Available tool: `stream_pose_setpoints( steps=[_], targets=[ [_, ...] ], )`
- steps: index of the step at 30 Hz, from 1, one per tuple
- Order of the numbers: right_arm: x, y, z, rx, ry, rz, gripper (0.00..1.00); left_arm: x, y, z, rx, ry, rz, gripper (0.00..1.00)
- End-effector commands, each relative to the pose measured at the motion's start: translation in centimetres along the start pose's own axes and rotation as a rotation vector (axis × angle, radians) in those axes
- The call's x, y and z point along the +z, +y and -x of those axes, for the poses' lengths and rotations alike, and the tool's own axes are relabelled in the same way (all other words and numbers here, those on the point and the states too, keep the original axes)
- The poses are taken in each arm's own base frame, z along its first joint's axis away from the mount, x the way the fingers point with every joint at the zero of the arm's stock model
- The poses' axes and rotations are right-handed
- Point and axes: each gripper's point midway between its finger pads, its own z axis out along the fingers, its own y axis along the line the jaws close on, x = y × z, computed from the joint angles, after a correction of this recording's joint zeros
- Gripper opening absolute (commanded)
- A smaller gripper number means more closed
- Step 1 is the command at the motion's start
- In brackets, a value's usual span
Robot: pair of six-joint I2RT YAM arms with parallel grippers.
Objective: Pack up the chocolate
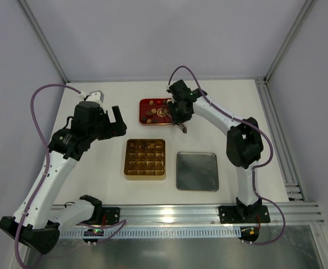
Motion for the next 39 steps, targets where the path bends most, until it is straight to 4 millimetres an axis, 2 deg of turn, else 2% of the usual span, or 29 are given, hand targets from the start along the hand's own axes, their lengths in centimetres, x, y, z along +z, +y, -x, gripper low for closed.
stream_pose_setpoints(
  steps=[1,13,16,24,31,39],
  targets=[
    [-3.0,0.3,1.8,0.002,-0.084,0.023,0.39,-0.4,-0.7,0.8,-0.004,-0.024,-0.030,1.00],
    [-2.0,0.4,2.6,-0.009,-0.076,0.018,0.40,-0.7,-0.5,0.9,0.000,-0.031,-0.022,1.00],
    [-2.0,0.4,2.5,-0.008,-0.072,0.020,0.37,-0.9,-0.5,0.9,0.001,-0.034,-0.024,1.00],
    [-3.0,0.3,3.1,-0.016,-0.090,0.012,0.30,-1.0,-0.5,0.9,-0.002,-0.036,-0.026,1.00],
    [-4.9,0.0,3.5,-0.011,-0.119,0.004,0.29,-1.2,-0.3,0.9,-0.001,-0.038,-0.021,1.00],
    [-5.9,-0.7,2.8,0.015,-0.135,0.010,0.30,-1.2,-0.4,0.8,-0.008,-0.040,-0.027,1.00]
  ],
)
